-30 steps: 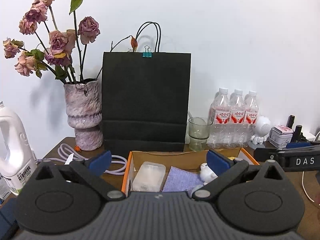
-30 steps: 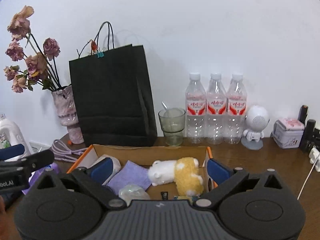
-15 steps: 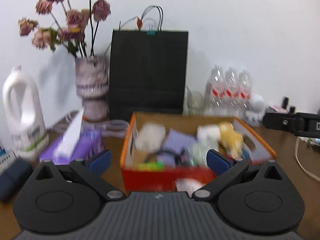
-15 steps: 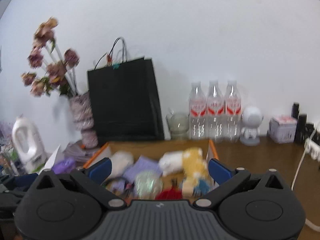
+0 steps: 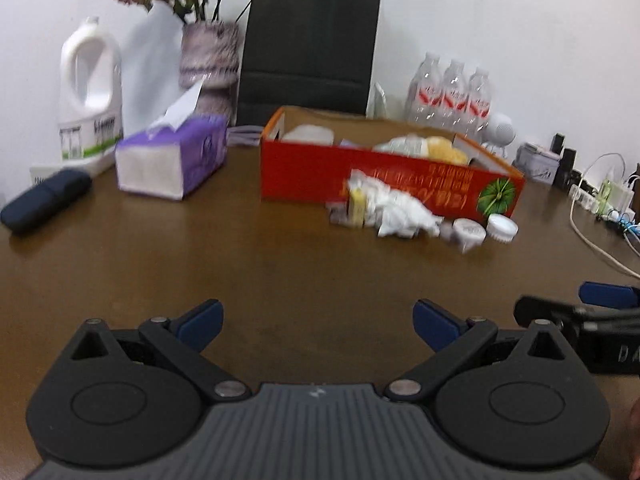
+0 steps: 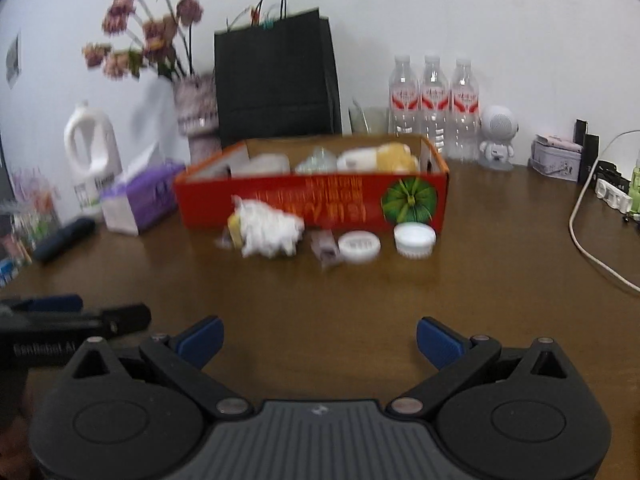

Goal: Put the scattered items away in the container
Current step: 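Withdraw both open tools back toward the remaining items on the table, then grasp the white bottle cap with the right tool while the left tool grasps the yellow sponge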

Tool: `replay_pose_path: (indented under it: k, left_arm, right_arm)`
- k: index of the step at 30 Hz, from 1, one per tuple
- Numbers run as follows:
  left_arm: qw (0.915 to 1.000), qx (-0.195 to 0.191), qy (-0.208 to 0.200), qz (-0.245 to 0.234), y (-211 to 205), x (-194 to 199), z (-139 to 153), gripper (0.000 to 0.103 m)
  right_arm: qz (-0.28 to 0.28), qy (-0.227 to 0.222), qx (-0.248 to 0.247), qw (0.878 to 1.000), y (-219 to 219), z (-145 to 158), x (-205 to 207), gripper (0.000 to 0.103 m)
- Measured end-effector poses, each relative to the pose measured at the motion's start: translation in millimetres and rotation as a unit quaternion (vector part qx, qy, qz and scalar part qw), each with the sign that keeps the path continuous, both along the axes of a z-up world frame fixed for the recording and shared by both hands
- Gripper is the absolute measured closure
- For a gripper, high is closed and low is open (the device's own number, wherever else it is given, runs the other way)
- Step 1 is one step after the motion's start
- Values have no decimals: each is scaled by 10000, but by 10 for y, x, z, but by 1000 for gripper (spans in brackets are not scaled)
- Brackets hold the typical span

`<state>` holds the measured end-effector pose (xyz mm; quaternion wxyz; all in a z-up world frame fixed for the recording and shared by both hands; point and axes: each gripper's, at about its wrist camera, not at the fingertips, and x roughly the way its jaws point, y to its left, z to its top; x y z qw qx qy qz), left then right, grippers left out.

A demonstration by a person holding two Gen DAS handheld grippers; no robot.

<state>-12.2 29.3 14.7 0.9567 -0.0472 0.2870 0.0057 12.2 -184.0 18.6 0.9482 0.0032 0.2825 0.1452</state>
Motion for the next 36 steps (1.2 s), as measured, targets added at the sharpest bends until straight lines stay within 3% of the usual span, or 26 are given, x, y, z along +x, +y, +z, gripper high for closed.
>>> replay_pose_path:
  k: [13, 19, 24, 27, 29, 31, 36]
  left_arm:
    - [9997, 119, -108, -195, -63, 306, 115, 0]
    - [9979, 420, -208, -454, -121, 818, 254, 0]
    - [9985, 140, -48, -520, -46, 1236, 301, 2]
    - [9980, -8, -55, -630, 18, 1362, 295, 7]
    - [9982, -5, -20, -595, 58, 1426, 247, 27]
    - [9982, -2, 160, -586, 81, 1507, 170, 40]
    - [9967, -157, 273, -744, 94, 1568, 37, 46]
  right_arm:
    - [-353, 152, -95, 9992, -83, 12, 311, 0]
    - [-736, 299, -347, 9962, -117, 11, 734, 0]
    - [-854, 282, -339, 9954, -182, 1, 1073, 0]
    - [-913, 290, -317, 9949, -227, -28, 1239, 1]
    - [-903, 316, -273, 9950, -262, -45, 1326, 4]
    - [-875, 374, -253, 9951, -284, -67, 1413, 13]
    - [-727, 390, -212, 9964, -261, -94, 1537, 31]
